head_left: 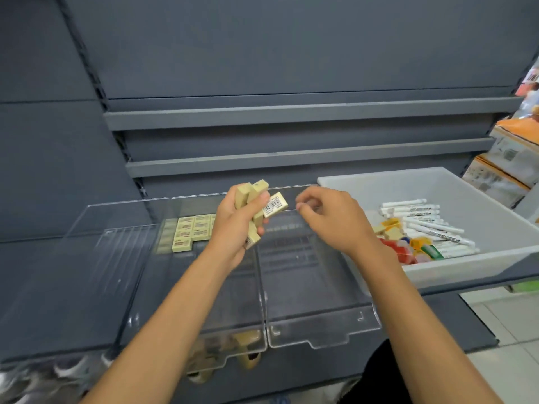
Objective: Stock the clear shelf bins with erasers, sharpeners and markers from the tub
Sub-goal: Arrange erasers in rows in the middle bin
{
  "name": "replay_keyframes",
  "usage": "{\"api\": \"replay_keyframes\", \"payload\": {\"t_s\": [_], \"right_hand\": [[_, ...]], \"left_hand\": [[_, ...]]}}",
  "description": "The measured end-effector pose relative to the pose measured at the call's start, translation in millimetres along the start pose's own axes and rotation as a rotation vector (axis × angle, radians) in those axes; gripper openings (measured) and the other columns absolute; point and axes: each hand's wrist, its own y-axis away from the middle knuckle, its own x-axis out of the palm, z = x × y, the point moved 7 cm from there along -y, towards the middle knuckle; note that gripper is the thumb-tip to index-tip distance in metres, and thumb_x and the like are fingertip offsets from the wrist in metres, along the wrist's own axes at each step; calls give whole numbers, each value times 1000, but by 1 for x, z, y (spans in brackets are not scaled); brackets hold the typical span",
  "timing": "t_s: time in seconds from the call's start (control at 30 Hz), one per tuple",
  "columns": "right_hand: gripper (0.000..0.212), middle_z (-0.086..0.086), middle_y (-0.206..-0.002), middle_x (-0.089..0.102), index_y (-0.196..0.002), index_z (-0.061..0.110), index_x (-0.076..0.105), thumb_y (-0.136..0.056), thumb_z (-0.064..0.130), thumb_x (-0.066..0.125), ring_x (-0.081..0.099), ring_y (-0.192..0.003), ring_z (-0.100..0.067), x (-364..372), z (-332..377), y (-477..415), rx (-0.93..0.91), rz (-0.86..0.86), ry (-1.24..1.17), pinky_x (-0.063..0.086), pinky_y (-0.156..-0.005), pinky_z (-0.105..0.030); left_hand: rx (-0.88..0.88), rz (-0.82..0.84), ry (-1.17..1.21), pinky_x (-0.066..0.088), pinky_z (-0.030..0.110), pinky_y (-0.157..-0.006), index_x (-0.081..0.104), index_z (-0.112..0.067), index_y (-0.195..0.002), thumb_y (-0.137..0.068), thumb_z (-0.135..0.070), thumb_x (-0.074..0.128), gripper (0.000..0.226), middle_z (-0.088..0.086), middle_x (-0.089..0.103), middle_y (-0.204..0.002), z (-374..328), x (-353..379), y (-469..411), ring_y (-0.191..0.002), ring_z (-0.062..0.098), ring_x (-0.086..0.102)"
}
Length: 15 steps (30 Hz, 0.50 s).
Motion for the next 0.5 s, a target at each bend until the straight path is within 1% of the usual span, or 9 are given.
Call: {"api": "replay_keyframes", "payload": {"t_s": [0.07,0.17,0.27,0.33,0.43,0.47,0.5], "right_hand": [[6,19,-79,62,-94,34,61,-92,33,56,61,-81,-12,18,20,-2,-29,-13,-121,50,-79,-33],[3,11,-74,66,-93,33,57,-91,35,57,59,-72,-9,48,47,-4,-69,-1,-317,51,-75,-34],[3,7,-69,66,-93,33,54,-90,35,55,63,-71,-16,77,68,-9,-114,52,-464,53,-74,-41],[2,8,-66,64,-92,33,53,-91,33,55,62,-68,-21,96,75,-15,-122,109,-488,53,-74,-47],[5,10,-64,60,-95,32,55,-95,27,54,58,-66,-32,126,82,-12,-154,187,-545,51,-68,-53],[6,9,-66,59,-99,32,55,-96,28,53,58,-67,-33,131,85,-8,-174,217,-546,50,-67,-53],[8,8,-69,61,-104,33,54,-96,31,53,59,-67,-30,137,90,-5,-213,267,-518,50,-67,-52]], "left_hand": [[29,-50,-11,41,21,-46,57,-21,-95,-90,-16,69,14,-6,65,-79,-4,-24,7,-62,12,59],[61,-123,-57,42,21,-46,57,-19,-96,-91,-17,69,13,-6,63,-76,-9,-57,15,-59,10,59],[73,-160,-129,42,22,-45,56,-16,-99,-89,-16,70,17,-10,61,-70,-11,-86,22,-56,8,55],[44,-168,-126,43,22,-45,57,-16,-100,-88,-16,70,19,-7,63,-74,-7,-102,24,-57,8,56],[-4,-165,-76,42,22,-47,58,-14,-104,-87,-18,71,22,-4,65,-79,5,-122,28,-61,9,57],[-30,-154,-62,43,22,-47,58,-12,-107,-87,-19,70,24,-2,66,-82,10,-123,30,-63,10,58],[-60,-145,-42,43,22,-49,59,-11,-110,-88,-19,70,26,0,67,-86,17,-124,28,-67,12,59]]}}
